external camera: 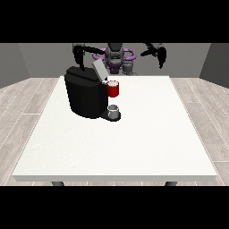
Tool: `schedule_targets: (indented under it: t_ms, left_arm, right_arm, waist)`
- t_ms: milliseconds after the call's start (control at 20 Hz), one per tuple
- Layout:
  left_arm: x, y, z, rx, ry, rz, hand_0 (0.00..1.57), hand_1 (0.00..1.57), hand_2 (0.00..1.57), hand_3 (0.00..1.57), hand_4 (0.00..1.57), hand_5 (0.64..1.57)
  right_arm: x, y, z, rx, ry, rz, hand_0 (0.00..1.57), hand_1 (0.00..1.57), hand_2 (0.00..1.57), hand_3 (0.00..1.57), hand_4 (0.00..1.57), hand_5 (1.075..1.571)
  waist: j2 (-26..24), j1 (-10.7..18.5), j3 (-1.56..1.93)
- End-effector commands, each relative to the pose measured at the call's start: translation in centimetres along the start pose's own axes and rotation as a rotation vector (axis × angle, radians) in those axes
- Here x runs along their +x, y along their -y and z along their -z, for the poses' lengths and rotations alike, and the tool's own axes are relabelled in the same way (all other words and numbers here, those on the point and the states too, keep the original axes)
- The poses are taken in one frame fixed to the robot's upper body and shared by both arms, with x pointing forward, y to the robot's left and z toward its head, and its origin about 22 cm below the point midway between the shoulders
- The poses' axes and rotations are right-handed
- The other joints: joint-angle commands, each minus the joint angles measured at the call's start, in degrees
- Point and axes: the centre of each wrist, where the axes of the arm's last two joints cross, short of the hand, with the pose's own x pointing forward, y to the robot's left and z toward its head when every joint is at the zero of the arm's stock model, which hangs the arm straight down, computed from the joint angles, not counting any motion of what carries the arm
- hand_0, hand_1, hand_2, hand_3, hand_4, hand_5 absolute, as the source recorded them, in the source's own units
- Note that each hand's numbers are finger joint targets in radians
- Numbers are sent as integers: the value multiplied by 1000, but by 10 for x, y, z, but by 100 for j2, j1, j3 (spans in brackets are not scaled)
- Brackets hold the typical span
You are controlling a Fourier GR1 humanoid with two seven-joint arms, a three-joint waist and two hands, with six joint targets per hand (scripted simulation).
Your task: Insert the coffee pod into the coffee machine and close the lid
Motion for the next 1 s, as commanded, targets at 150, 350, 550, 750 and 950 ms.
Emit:
schedule_targets:
  t_ms: [150, 350, 550, 750, 950]
  left_arm:
    - [-6, -23, -37, 23, 38, 30, 0, 0, 0, 0, 356, 1571]
    - [25, -18, -16, 66, 55, 6, 0, 0, 0, 0, 362, 1571]
    - [25, -17, -30, 86, 64, 34, 0, 0, 0, 0, 336, 1571]
    - [25, -25, -35, 105, 59, 76, 0, 0, 0, 0, 312, 1571]
    - [32, -26, -31, 65, 81, 84, 0, 0, 0, 0, 361, 1571]
  right_arm:
    - [12, -10, 10, 75, 25, -7, 0, 0, 0, 0, 0, 1571]
    - [18, -12, 17, 127, 61, -51, 0, 0, 0, 0, 0, 1571]
    - [6, -44, 15, 121, 83, -53, 0, 0, 0, 0, 73, 1571]
    - [33, -31, 27, 144, 85, -77, 0, 0, 0, 0, 129, 1571]
    - [66, -47, 38, 132, 154, -115, 0, 0, 0, 0, 200, 1571]
  waist:
    - [319, -84, -1]
    - [512, -241, -1]
    - [538, -200, -1]
    - [676, -224, -1]
    - [855, -5, -1]
